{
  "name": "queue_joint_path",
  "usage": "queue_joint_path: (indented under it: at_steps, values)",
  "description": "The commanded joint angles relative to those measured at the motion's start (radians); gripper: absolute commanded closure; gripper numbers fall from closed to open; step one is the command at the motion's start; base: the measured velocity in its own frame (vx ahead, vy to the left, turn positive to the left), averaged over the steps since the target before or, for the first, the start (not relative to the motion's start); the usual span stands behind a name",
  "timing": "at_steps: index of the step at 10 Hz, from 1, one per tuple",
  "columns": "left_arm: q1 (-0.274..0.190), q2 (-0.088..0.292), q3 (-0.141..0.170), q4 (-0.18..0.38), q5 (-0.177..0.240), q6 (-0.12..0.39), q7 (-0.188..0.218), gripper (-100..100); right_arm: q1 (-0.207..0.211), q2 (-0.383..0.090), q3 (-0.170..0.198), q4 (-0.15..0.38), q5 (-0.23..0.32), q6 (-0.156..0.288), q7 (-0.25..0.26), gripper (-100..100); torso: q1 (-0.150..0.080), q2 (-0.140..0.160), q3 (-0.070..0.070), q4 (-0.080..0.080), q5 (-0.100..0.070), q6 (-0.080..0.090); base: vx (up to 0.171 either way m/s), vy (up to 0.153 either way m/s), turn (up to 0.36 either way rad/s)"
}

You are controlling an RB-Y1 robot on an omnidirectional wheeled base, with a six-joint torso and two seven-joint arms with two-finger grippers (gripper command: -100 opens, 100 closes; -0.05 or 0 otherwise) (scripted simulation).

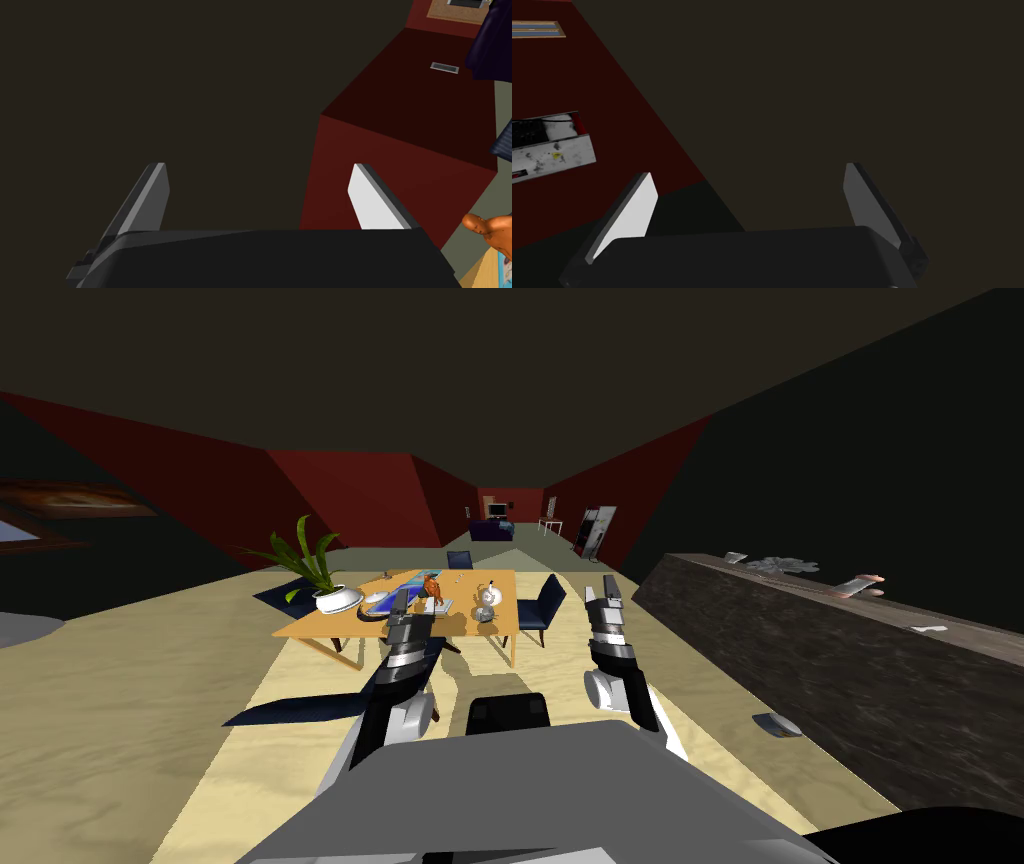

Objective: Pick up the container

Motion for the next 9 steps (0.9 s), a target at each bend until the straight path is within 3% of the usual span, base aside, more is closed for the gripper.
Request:
queue_joint_path:
  at_steps: [1,5,9]
  values:
    - [-0.011,0.036,0.001,0.032,-0.006,0.017,0.009,-100,0.000,0.000,0.000,0.000,0.000,0.000,0.000,0,0.000,0.000,0.000,0.000,0.000,0.000,-0.017,-0.001,0.075]
    - [-0.041,0.085,0.002,0.110,-0.016,0.059,0.030,-100,0.000,0.000,0.000,0.000,0.000,0.000,0.000,0,0.001,0.001,0.001,0.000,0.000,0.000,-0.025,0.007,0.054]
    - [-0.088,0.123,0.000,0.224,-0.023,0.123,0.057,-100,0.000,0.000,0.000,0.000,0.000,0.000,0.000,0,0.001,0.001,0.000,0.000,0.000,0.000,-0.016,0.004,0.061]
